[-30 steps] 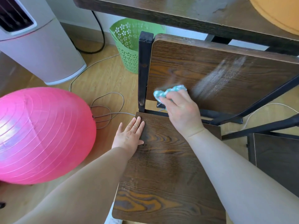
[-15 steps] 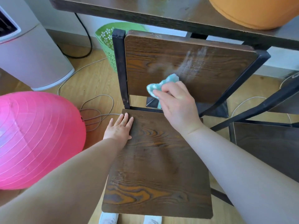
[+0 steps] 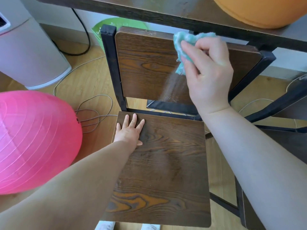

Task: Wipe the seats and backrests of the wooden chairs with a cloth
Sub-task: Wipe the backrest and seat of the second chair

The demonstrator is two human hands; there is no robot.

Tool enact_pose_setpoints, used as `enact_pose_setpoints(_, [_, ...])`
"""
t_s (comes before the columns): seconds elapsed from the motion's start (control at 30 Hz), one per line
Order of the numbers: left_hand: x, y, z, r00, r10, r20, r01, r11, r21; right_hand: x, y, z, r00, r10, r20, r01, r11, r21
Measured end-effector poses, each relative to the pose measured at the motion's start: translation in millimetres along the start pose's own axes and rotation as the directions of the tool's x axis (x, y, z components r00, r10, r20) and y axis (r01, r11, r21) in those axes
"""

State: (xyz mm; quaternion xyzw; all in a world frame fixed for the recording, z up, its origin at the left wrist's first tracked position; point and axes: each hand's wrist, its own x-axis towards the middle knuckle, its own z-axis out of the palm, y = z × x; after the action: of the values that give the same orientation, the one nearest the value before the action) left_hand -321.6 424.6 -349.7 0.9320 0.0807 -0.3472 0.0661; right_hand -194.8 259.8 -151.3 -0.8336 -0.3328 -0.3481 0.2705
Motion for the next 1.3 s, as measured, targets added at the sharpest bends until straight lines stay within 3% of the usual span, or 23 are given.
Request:
enact_pose_setpoints(0.2, [-2.2, -2.3, 0.8, 1.000, -0.007, -0.016, 0.008, 1.000, 0.018, -17.1, 5.6, 19.4, 1.000, -0.025, -0.009, 0.025, 0.999, 0.041])
enact_pose_setpoints(0.5, [1.2, -0.2, -1.6, 1.000, -0.020, 0.006, 0.020, 0.999, 0.034, -95.4, 7.8, 69.7, 0.952, -0.046, 0.302, 0.027, 0.997, 0.068])
enact_pose_setpoints(0.87, [-4.5, 0.7, 2.5, 0.999, -0.035, 0.024, 0.034, 0.999, 0.041, -117.0, -1.3, 69.4, 0.796, -0.070, 0.602, 0.063, 0.997, 0.032])
enact_pose_setpoints(0.97, [-4.2, -0.9, 2.6, 0.999, -0.039, 0.025, 0.038, 0.998, 0.048, -121.2, -4.3, 61.4, 0.750, 0.008, 0.661, -0.013, 1.000, 0.003])
enact_pose_setpoints(1.1, [-4.2, -1.8, 4.6, 0.999, -0.040, 0.023, 0.039, 0.998, 0.056, -118.7, -9.6, 32.4, 0.849, -0.016, 0.528, -0.014, 0.999, 0.052])
enact_pose_setpoints(1.2, [-5.8, -2.2, 4.1, 0.999, -0.040, 0.018, 0.038, 0.997, 0.070, -91.3, -7.4, -3.8, 0.967, -0.010, 0.256, -0.005, 0.998, 0.059])
enact_pose_setpoints(1.3, [-6.8, -0.5, 3.9, 0.999, -0.038, 0.023, 0.036, 0.997, 0.072, -44.6, 5.4, -40.7, 0.998, -0.024, 0.052, 0.025, 1.000, -0.016])
